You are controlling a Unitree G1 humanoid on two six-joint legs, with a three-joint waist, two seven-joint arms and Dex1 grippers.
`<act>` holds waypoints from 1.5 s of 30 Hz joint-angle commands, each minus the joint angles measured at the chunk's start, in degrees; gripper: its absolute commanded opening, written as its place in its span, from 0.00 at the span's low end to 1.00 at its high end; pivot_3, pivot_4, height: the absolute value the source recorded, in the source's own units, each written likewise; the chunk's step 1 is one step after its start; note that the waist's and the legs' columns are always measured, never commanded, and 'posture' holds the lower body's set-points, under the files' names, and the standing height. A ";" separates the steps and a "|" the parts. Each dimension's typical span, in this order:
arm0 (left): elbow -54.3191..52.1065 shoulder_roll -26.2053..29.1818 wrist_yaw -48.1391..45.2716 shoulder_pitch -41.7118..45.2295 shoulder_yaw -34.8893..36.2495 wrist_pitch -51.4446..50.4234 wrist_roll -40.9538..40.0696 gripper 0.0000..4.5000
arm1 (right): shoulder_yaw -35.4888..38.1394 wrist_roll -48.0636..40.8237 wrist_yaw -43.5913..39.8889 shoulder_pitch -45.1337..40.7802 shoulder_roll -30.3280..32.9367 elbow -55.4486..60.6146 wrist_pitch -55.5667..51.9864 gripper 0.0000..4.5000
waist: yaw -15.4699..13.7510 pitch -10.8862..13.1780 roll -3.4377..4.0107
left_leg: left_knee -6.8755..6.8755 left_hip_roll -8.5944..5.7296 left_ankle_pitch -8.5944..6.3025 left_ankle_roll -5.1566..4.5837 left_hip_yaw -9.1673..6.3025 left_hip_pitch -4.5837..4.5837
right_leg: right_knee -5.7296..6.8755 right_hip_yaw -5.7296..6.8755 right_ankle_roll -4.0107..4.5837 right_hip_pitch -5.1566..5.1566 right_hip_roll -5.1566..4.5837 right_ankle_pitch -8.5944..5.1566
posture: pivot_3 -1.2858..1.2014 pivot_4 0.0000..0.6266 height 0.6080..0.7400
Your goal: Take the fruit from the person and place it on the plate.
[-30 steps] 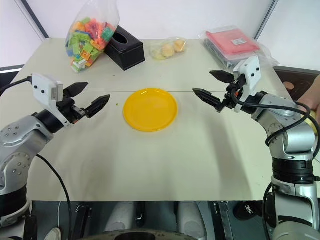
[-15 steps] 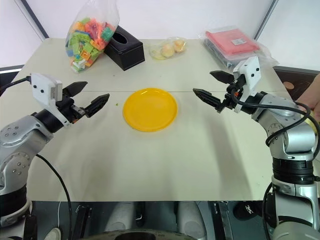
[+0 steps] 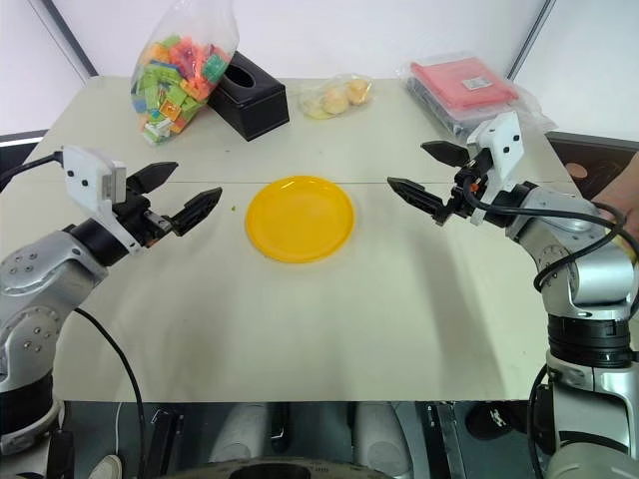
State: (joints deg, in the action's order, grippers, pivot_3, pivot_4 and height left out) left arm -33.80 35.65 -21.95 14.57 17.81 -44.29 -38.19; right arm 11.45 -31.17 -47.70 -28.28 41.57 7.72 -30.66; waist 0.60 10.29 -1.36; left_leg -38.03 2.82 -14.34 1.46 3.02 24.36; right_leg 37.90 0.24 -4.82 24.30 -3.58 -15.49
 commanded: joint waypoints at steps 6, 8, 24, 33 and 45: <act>-1.39 -0.02 0.11 0.45 0.63 0.92 -0.70 1.00 | 1.52 -0.97 0.16 0.09 0.72 2.58 -0.27 1.00 | 0.01 0.00 0.00 | 0.00 0.00 0.00 0.00 0.00 0.00 | 0.00 0.00 0.00 0.00 0.00 0.00 | 0.52 0.24 0.93; -1.32 -0.08 0.15 0.62 0.63 0.95 -0.72 1.00 | 1.50 -1.02 0.15 0.13 0.67 2.72 -0.34 1.00 | 0.01 0.00 0.00 | 0.00 0.00 0.00 0.00 0.00 0.00 | 0.00 0.00 0.00 0.00 0.00 0.00 | 0.52 0.24 0.93; -0.98 -0.66 0.93 1.28 1.23 0.84 -1.20 1.00 | 0.88 -3.22 2.91 -1.21 -1.77 5.05 -2.76 1.00 | 0.01 0.00 0.00 | 0.00 0.00 0.00 0.00 0.00 0.00 | 0.00 0.00 0.00 0.00 0.00 0.00 | 0.52 0.24 0.93; 7.74 -8.99 8.16 16.35 0.32 1.61 -4.17 1.00 | -0.76 -3.44 3.50 -4.16 -4.16 4.81 -2.58 1.00 | -0.44 0.00 -0.02 | -0.08 0.00 0.00 0.00 -0.04 0.01 | 0.06 0.02 -0.01 -0.03 0.00 0.00 | 0.52 0.24 0.93; 25.37 -16.94 6.16 32.59 0.43 1.48 -9.43 1.00 | -1.73 -2.22 3.80 -4.19 -5.49 4.26 0.03 1.00 | -0.89 -0.01 -0.03 | -0.10 -0.02 0.00 0.00 -0.02 0.01 | 0.02 0.02 -0.01 -0.04 0.01 0.01 | 0.52 0.24 0.93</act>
State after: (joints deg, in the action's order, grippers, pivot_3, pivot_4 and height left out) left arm -8.66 18.90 -15.03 45.27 16.95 -42.51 -45.35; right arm 9.18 -33.40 -44.15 -31.91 36.32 10.93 -31.99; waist -0.28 10.28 -1.39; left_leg -38.14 2.80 -14.34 1.46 3.00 24.37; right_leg 37.93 0.26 -4.83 24.26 -3.56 -15.48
